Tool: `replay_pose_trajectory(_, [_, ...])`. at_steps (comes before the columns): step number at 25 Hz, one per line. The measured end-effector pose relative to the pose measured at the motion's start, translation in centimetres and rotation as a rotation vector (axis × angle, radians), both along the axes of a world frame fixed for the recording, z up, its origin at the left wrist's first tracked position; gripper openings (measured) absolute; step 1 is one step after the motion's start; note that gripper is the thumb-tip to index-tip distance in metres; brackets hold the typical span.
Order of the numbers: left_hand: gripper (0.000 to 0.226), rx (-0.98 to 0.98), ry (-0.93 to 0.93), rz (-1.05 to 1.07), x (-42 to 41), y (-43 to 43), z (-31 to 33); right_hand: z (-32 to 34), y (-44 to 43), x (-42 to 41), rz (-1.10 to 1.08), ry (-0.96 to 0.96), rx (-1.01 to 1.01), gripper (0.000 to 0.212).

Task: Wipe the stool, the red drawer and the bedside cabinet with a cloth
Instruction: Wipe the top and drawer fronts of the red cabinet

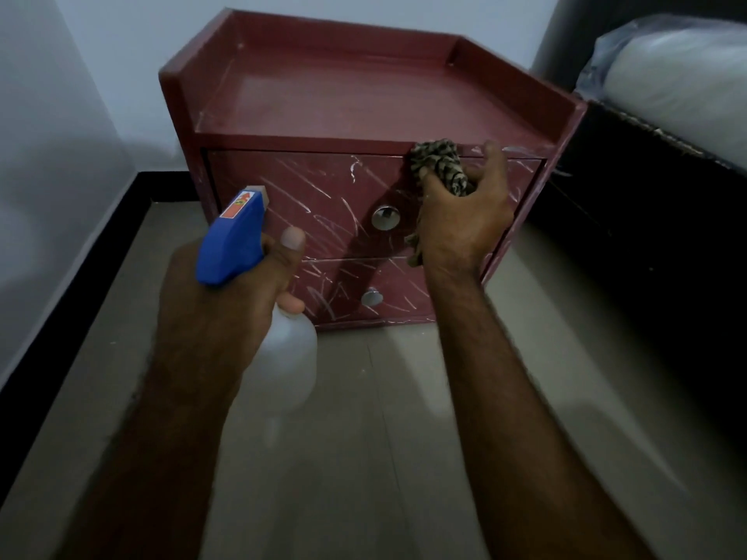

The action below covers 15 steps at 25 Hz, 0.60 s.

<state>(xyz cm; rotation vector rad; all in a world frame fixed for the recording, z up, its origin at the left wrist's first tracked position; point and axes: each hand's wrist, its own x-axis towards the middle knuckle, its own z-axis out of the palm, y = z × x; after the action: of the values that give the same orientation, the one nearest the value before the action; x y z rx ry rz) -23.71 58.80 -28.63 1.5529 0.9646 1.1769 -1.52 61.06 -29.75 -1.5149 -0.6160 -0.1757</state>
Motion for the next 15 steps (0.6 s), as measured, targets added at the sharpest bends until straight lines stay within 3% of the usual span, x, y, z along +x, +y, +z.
replay_pose_trajectory(4, [0.018, -0.088, 0.03, -0.017, 1.4, -1.0, -0.7, 0.5, -1.6, 1.2, 0.039, 0.012, -0.007, 0.076])
replay_pose_trajectory(9, [0.029, -0.069, 0.048, -0.034, 2.5, -1.1, -0.8, -1.8, -2.9, 0.6, 0.035, 0.163, 0.074, 0.072])
replay_pose_trajectory(15, [0.017, -0.05, 0.079, -0.096, 3.4, 0.1, -0.4, -3.0, -2.8, -0.4, 0.067, 0.312, 0.107, 0.072])
